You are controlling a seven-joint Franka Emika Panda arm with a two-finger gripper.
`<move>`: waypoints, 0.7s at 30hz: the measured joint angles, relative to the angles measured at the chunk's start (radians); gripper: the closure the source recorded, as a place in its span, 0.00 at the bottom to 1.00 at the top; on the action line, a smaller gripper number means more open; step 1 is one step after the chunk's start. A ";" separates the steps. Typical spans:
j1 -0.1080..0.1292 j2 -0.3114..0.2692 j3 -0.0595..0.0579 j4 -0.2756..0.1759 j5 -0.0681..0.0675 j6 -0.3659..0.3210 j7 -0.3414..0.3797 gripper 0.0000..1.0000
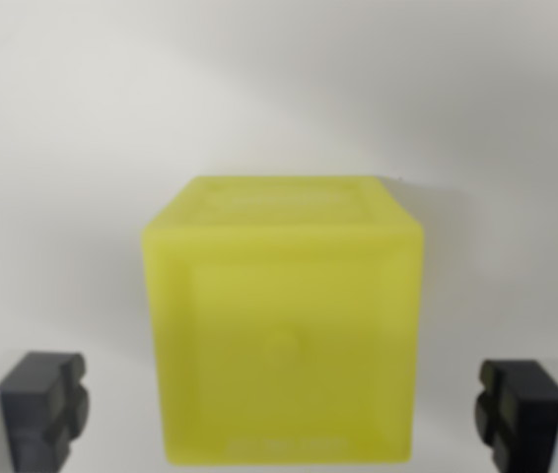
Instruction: Pick yellow cube
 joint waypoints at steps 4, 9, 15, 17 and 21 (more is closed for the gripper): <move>0.000 0.021 0.000 0.007 0.000 0.015 -0.001 0.00; 0.000 0.049 0.000 0.016 0.001 0.033 -0.002 0.00; 0.000 0.075 0.000 0.026 0.001 0.049 -0.002 0.00; 0.000 0.077 0.000 0.027 0.001 0.050 -0.003 0.00; 0.000 0.077 0.000 0.028 0.001 0.050 -0.003 1.00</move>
